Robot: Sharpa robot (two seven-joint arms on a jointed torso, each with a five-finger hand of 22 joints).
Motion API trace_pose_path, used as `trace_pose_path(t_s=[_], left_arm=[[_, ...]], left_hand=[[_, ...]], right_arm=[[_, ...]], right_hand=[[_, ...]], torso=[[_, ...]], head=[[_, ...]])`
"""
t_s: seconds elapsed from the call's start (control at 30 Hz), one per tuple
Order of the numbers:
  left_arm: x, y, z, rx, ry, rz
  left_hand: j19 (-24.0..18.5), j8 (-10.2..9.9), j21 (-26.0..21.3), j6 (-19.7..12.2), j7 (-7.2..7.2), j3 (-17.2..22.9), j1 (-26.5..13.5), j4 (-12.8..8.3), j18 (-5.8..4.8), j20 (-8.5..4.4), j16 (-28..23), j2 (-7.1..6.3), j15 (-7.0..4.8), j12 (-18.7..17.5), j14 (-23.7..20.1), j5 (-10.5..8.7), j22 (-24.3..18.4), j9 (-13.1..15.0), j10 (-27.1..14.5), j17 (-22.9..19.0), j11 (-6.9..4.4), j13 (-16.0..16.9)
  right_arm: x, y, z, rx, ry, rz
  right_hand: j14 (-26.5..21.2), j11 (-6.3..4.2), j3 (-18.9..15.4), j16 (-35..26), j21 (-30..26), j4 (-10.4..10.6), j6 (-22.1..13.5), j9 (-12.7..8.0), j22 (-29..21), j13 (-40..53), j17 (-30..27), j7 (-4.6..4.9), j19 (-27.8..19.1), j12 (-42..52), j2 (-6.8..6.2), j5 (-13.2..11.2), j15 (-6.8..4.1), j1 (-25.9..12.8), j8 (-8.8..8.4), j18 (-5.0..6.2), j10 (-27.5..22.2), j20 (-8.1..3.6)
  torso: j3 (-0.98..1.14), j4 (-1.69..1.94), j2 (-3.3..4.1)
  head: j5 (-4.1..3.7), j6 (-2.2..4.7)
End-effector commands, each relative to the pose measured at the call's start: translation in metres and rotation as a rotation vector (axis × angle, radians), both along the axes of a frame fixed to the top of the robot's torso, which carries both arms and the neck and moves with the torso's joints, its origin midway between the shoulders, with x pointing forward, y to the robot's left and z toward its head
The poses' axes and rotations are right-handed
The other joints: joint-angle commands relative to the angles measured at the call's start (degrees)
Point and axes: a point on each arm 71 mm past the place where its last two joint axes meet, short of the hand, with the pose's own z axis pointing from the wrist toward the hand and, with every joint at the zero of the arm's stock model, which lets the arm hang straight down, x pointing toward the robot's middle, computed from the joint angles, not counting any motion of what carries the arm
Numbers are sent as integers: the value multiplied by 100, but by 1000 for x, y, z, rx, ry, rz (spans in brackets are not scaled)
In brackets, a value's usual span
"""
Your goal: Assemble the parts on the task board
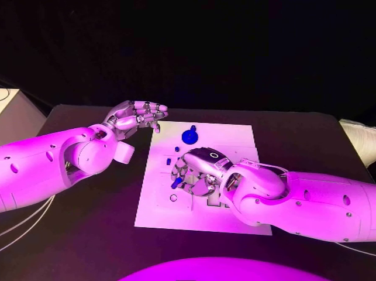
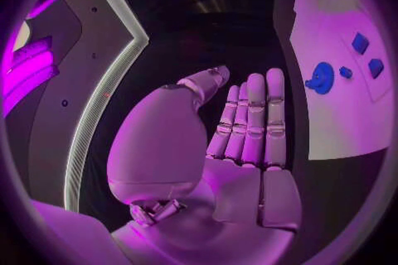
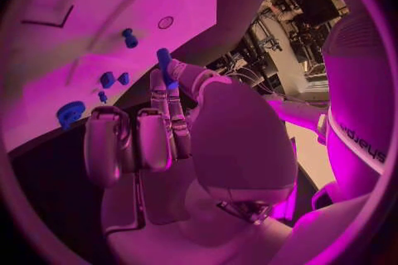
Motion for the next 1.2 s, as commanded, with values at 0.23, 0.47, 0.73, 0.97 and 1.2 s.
trace_pose_path(t_s=[0.23, 0.47, 0.73, 0.97, 1.2], left_arm=[[-1, -5, 1, -18, 3, -23], [-1, -4, 1, -18, 3, -22], [-1, -4, 1, -17, 4, -22], [-1, -3, 1, -16, 5, -20], [-1, -2, 1, -14, 7, -18]], left_hand=[[29, 32, -37, 4, -2, -29, 33, 9, 39, 28, 14, 23, -18, 19, -36, -35, -8, 0, -34, -5, -4, -7], [29, 32, -37, 4, -2, -29, 33, 9, 39, 28, 14, 23, -18, 19, -36, -35, -8, 0, -34, -5, -4, -7], [29, 32, -37, 4, -2, -29, 33, 9, 39, 28, 14, 23, -18, 19, -36, -35, -8, 0, -34, -5, -4, -7], [29, 32, -37, 4, -2, -29, 33, 9, 39, 28, 14, 23, -18, 19, -36, -35, -8, 0, -34, -5, -4, -7], [29, 32, -37, 4, -2, -29, 33, 9, 39, 28, 14, 23, -18, 19, -36, -35, -8, 0, -34, -5, -4, -7]], right_arm=[[-8, 14, -20, -90, -2, 78], [-9, 15, -25, -107, 5, 85], [-10, 13, -26, -118, 8, 87], [-11, 11, -27, -130, 2, 85], [-10, 8, -27, -143, -12, 77]], right_hand=[[103, -187, 36, -1, -31, -10, 34, 321, 666, 15, -15, -13, 195, -30, 137, 45, -25, 94, 119, -48, 220, -42], [102, -184, 39, -4, -29, -14, 30, 328, 668, 18, -22, -10, 195, -35, 137, 46, -23, 90, 121, -48, 220, -42], [102, -183, 42, -3, -32, -21, 25, 336, 667, 21, -21, -9, 194, -41, 136, 51, -22, 86, 126, -48, 221, -41], [102, -183, 42, -3, -32, -21, 25, 336, 667, 21, -21, -9, 194, -41, 136, 51, -22, 86, 126, -48, 221, -41], [102, -183, 42, -3, -32, -21, 25, 336, 667, 21, -21, -9, 194, -41, 136, 51, -22, 86, 126, -48, 221, -41]], torso=[[6, -2, 6], [10, -10, 5], [7, -12, 6], [7, -5, 2], [5, -12, 1]], head=[[75, -53], [99, -80], [101, -108], [97, -119], [96, -116]])
